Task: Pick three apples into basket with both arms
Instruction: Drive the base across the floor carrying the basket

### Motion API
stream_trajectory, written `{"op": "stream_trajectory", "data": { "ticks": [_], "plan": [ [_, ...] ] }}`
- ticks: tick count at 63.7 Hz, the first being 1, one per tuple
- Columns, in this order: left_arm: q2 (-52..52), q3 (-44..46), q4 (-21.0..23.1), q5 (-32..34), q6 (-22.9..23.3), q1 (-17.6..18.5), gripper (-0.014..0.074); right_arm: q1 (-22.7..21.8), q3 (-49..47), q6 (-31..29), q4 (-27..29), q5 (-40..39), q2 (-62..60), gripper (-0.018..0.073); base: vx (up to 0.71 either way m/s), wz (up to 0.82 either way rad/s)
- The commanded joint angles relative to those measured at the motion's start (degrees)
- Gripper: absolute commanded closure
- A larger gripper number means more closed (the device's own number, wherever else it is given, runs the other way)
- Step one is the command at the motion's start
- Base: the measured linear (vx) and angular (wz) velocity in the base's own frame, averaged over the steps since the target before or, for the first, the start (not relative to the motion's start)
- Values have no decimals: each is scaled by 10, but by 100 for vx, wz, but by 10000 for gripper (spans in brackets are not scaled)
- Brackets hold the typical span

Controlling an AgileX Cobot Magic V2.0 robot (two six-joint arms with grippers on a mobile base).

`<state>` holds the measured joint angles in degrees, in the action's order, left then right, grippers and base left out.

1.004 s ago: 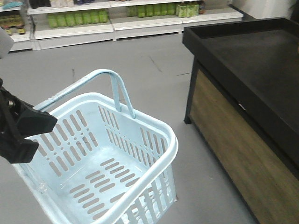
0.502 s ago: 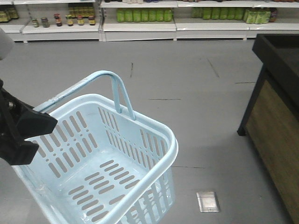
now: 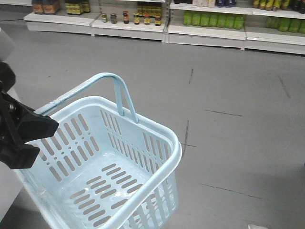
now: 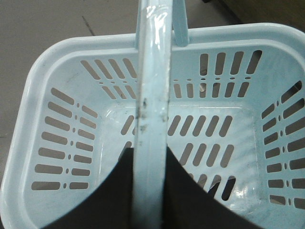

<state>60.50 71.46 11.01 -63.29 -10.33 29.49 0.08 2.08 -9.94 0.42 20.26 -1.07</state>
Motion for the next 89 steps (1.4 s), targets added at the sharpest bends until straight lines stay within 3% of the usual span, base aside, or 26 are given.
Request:
{"op": "stream_trajectory", "data": {
  "ticks": [1,42,89],
  "plan": [
    [-9,20,12,44,5,1,603,-1,-18,-6,-4,-41,-3,568,15,55],
    [-9,20,12,44,5,1,603,-1,-18,-6,-4,-41,-3,568,16,40],
    [-9,20,12,42,5,1,603,-1,-18,-6,-4,-41,-3,568,19,-5]
  ]
}}
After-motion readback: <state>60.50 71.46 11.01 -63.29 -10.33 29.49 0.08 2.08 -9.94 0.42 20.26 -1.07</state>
